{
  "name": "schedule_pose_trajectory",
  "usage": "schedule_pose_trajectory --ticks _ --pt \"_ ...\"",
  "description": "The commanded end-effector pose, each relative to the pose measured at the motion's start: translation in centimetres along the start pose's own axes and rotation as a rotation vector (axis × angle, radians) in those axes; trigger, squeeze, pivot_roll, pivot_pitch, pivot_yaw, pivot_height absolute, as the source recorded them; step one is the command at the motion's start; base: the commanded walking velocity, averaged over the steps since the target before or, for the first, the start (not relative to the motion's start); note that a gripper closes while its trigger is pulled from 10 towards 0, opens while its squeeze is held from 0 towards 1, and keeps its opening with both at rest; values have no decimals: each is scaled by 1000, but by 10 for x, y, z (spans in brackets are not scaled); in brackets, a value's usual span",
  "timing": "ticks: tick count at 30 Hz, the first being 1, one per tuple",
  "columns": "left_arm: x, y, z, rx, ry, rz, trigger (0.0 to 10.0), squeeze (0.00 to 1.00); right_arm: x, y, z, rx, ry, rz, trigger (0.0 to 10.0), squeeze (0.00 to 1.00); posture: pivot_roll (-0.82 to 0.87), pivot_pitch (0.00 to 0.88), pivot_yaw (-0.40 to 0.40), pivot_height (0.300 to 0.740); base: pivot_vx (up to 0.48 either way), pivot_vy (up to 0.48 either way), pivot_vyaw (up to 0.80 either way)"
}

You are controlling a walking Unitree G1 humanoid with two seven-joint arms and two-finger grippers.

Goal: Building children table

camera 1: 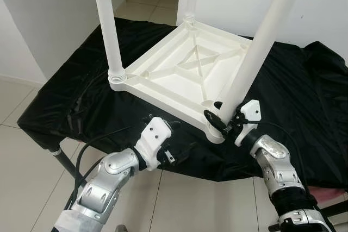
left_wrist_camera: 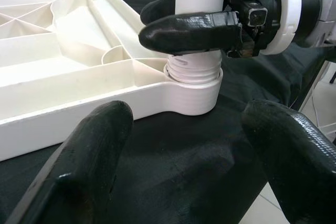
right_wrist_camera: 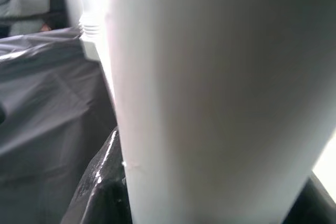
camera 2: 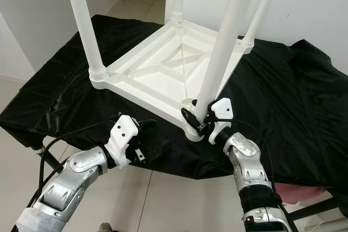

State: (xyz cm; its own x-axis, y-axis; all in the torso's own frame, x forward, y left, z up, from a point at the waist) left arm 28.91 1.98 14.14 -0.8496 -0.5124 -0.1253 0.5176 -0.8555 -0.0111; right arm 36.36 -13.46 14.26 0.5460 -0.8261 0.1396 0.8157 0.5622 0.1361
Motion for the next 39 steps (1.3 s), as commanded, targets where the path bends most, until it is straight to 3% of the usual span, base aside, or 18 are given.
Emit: schedule_pose_trajectory --ticks 1,6,15,17,20,28,34,35,36,37,39 --pt "2 0 -2 -13 4 -16 10000 0 7 -4 -2 5 43 -80 10000 0 20 88 -50 740 0 0 0" --pt "4 1 -2 -15 -4 -20 10000 0 13 -3 4 17 34 -264 10000 0 16 94 -50 740 0 0 0" --pt "5 0 -3 -17 -8 -21 10000 0 4 -5 -5 -34 68 -478 10000 0 18 97 -54 740 0 0 0" --pt "6 -1 -5 -22 -10 -19 10000 0 2 -14 -12 -78 70 -621 10000 0 25 94 -62 740 0 0 0" --pt "6 -2 -5 -23 -11 -16 10000 0 -4 -18 -12 -79 90 -698 10000 0 27 95 -62 740 0 0 0" --pt "7 -2 -7 -27 -13 -21 10000 0 -1 -20 -9 -80 61 -704 10000 0 23 87 -62 740 0 0 0" --pt "5 -2 -7 -28 -9 -18 10000 0 -8 -18 -5 -84 67 -713 10000 0 24 78 -64 740 0 0 0" --pt "5 -2 -7 -28 -9 -18 10000 0 -9 -17 -4 -79 73 -708 10000 835 23 78 -64 740 0 0 0" --pt "5 -2 -7 -28 -9 -18 10000 0 -9 -17 -4 -79 73 -708 10000 835 23 78 -64 740 0 0 0" --pt "5 -2 -7 -28 -9 -18 10000 0 -9 -18 -3 -76 69 -709 10000 1000 23 77 -64 740 0 0 0" --pt "6 -2 -8 -28 -9 -20 10000 0 -9 -18 -2 -70 74 -704 10000 1000 22 75 -66 740 0 0 0"
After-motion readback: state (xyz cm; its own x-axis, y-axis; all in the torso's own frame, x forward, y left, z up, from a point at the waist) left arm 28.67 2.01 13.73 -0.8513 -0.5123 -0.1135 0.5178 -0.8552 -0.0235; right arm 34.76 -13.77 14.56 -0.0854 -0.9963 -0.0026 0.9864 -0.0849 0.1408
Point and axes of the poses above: a point about 5 cm out from each wrist's last joint towards the gripper, its own y axis pointing out of the wrist towards the gripper, its own z axis along the axis of the wrist's last joint, x = y × z, the point moved 6 cm from there along y, pointing out of the wrist towards the gripper, and after that the axes turned 2 degrees about -y, right-handed, at the moved point
